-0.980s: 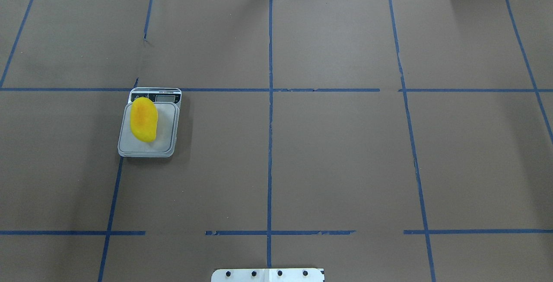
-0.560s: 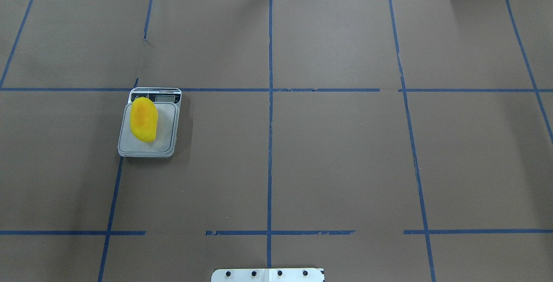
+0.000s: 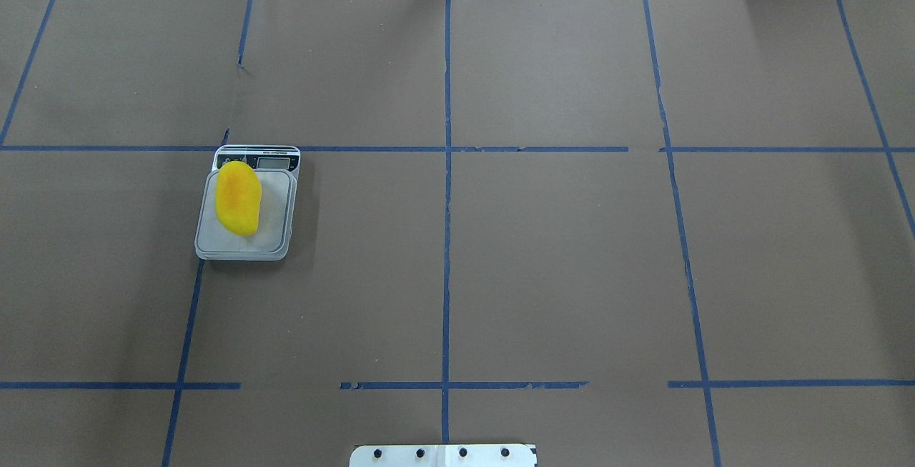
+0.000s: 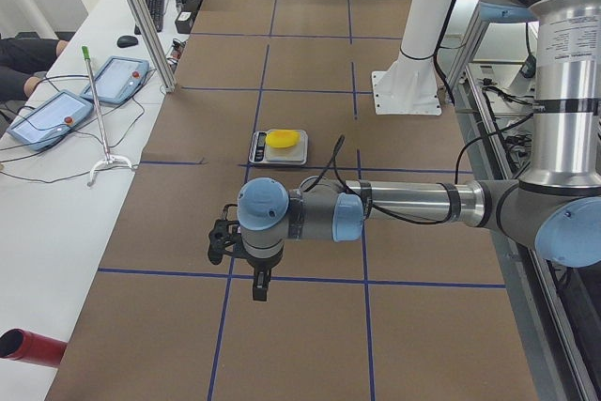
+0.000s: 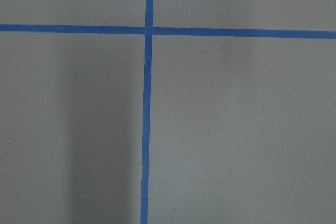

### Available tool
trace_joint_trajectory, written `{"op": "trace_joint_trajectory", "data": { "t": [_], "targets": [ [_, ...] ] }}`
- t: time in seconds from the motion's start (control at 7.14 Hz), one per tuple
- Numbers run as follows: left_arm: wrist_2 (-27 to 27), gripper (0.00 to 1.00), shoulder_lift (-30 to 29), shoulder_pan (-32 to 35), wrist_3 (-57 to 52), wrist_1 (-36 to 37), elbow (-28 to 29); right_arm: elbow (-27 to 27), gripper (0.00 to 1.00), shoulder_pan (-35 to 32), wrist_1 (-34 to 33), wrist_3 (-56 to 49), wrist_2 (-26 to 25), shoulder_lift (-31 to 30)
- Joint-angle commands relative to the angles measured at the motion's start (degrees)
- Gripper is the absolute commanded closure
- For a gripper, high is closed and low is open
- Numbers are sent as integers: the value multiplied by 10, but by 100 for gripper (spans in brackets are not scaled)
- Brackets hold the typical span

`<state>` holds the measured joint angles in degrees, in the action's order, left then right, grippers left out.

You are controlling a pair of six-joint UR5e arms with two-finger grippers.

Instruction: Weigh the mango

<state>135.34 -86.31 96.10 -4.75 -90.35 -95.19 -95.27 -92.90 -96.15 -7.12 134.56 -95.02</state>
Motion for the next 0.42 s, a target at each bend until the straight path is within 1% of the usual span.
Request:
{"op": "trace_joint_trajectory", "data": {
  "t": [0.0, 0.28],
  "targets": [
    [0, 0, 0, -4, 0, 0, 0, 0, 0, 0, 0, 0, 0, 0],
    [1, 0, 0, -8, 0, 0, -1, 0, 0, 0, 0, 0, 0, 0]
  ]
}}
